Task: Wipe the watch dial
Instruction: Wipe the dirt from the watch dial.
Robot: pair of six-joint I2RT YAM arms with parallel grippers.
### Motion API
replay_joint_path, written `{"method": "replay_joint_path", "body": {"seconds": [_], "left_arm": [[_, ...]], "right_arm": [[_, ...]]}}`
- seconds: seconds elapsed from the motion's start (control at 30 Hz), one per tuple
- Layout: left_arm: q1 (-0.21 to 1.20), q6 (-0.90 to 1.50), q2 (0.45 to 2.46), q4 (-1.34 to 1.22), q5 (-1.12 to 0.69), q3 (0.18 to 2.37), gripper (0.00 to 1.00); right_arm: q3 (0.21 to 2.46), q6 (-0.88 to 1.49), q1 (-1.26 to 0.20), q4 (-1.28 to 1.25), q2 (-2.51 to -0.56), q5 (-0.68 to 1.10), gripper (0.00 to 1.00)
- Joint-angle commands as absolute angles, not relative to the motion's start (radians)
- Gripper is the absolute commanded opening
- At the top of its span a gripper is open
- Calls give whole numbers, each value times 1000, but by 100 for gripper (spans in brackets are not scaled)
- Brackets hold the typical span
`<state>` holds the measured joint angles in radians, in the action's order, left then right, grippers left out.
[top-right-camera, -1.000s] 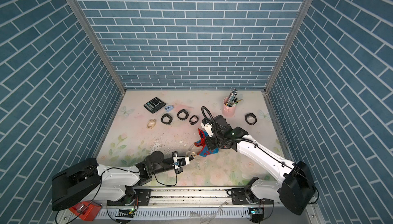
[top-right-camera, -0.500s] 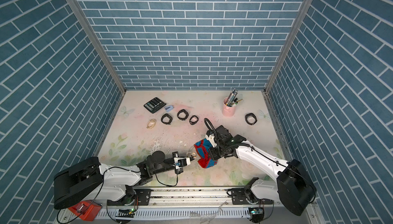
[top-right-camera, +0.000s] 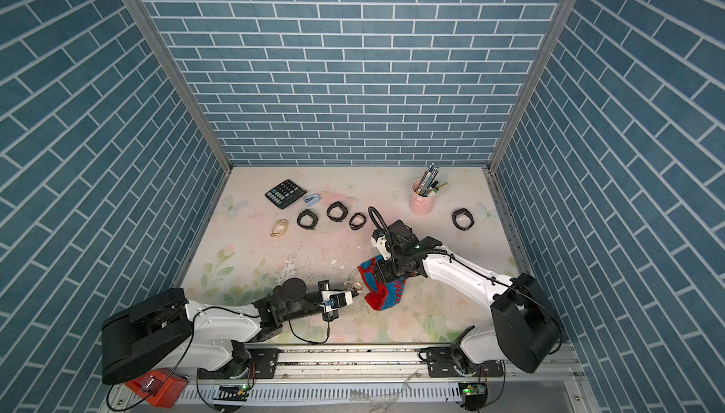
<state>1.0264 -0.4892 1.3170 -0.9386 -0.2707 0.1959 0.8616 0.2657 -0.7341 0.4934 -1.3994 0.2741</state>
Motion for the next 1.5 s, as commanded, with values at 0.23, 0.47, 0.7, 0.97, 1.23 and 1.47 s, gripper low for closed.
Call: {"method": "replay_joint_path", "body": {"seconds": [0.23,0.47,0.7,0.97,1.23,1.47], "left_arm": [[1030,-488,1367,-991,-282,216,0],[1034,-496,1404,-1005,-305,239,0],[1053,-569,1452,-1075,-342,243,0],[1053,-693,1485,-1215,-365,195,0],[1053,-755,1465,-1238,-342,175,0],[1055,-773,1417,-1237,-329,162,0]], "right_arm": [[825,261,-739,455,-1400,216,2],[824,264,-737,463,-1283,232,0],[802,230,-737,406,-1137,410,0],[760,186,-742,349,-1089,720,0],[771,182,-781,351,-1126,840,0],[764,176,-798,395,-1170,803,0]]}}
